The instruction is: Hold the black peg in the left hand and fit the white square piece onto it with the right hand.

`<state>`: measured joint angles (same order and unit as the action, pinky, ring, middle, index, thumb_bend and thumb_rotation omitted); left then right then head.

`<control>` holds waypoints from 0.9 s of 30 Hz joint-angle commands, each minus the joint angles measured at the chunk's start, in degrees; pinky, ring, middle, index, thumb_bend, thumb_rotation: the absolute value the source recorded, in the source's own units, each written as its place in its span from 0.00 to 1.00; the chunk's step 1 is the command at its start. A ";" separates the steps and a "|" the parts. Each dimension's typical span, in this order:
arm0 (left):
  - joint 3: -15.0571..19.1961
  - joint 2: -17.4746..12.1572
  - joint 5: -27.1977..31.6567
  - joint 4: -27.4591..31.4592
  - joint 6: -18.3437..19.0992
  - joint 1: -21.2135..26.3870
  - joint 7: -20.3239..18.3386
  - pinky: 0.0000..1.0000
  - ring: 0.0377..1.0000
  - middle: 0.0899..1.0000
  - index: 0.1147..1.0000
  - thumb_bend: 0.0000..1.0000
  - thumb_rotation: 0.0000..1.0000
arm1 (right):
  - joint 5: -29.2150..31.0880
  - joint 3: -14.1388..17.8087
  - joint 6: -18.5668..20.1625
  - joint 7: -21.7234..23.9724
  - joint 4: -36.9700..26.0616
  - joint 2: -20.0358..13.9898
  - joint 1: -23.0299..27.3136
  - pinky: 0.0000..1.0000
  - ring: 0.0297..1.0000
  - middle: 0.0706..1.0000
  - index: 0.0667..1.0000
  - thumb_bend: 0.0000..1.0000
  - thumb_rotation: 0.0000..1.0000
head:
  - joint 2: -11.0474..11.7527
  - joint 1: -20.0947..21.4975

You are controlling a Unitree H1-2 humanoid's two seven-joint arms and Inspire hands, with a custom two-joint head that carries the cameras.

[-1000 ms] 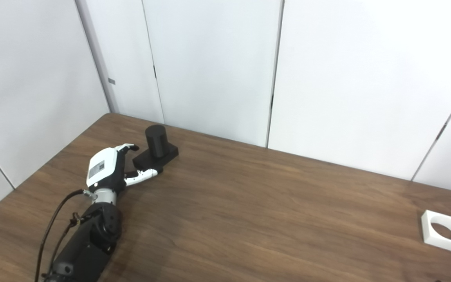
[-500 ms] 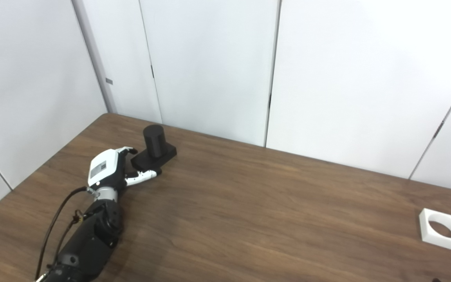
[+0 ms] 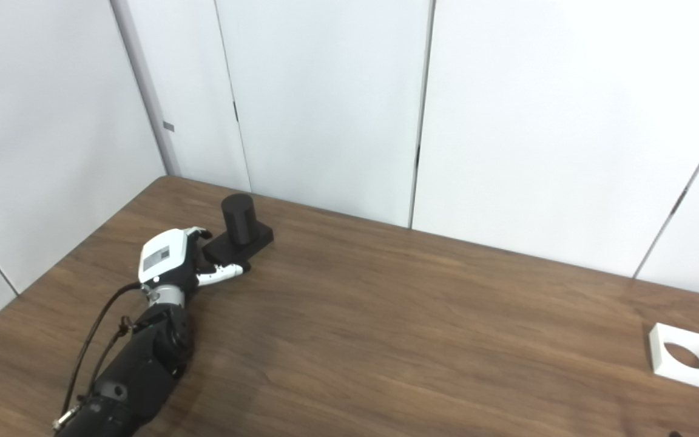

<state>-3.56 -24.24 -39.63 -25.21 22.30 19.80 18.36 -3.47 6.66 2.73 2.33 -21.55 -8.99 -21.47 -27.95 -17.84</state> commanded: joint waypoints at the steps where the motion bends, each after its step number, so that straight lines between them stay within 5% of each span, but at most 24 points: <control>1: -0.27 -2.17 -1.62 0.71 0.36 3.41 1.57 0.97 0.91 0.85 0.72 1.00 0.61 | -0.10 0.04 1.28 -0.04 -0.28 -0.09 -0.56 1.00 0.95 0.93 0.94 0.52 1.00 | -0.12 0.00; 19: -2.89 -2.52 -2.82 -0.88 1.15 4.65 3.39 1.00 0.89 0.78 0.45 0.81 0.44 | -0.59 -0.29 1.47 0.01 -0.11 -0.06 -0.22 1.00 0.95 0.92 0.94 0.49 1.00 | -0.29 0.28; 20: -2.96 -2.56 -2.81 -1.34 0.53 4.72 4.02 1.00 0.88 0.76 0.43 0.66 0.25 | -0.74 -0.32 1.76 -0.06 -0.12 -0.02 -0.12 1.00 0.95 0.91 0.93 0.51 1.00 | -0.29 0.50; 22: -3.03 -2.56 -2.80 -2.25 -0.79 4.82 5.49 1.00 0.86 0.74 0.42 0.56 0.14 | -1.22 -0.43 2.39 -0.22 -0.11 0.08 0.01 1.00 0.95 0.91 0.93 0.52 1.00 | -0.25 0.79; 27: -2.88 -2.28 -2.35 -3.36 -2.20 4.92 7.25 1.00 0.84 0.71 0.41 0.52 0.06 | -2.08 -0.78 2.28 -0.50 0.40 0.23 0.46 1.00 0.96 0.90 0.93 0.53 1.00 | -0.06 1.15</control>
<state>-6.61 -24.87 -41.27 -28.67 20.93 21.58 23.91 -4.83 6.13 3.04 2.00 -21.54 -8.90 -21.18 -28.04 -16.79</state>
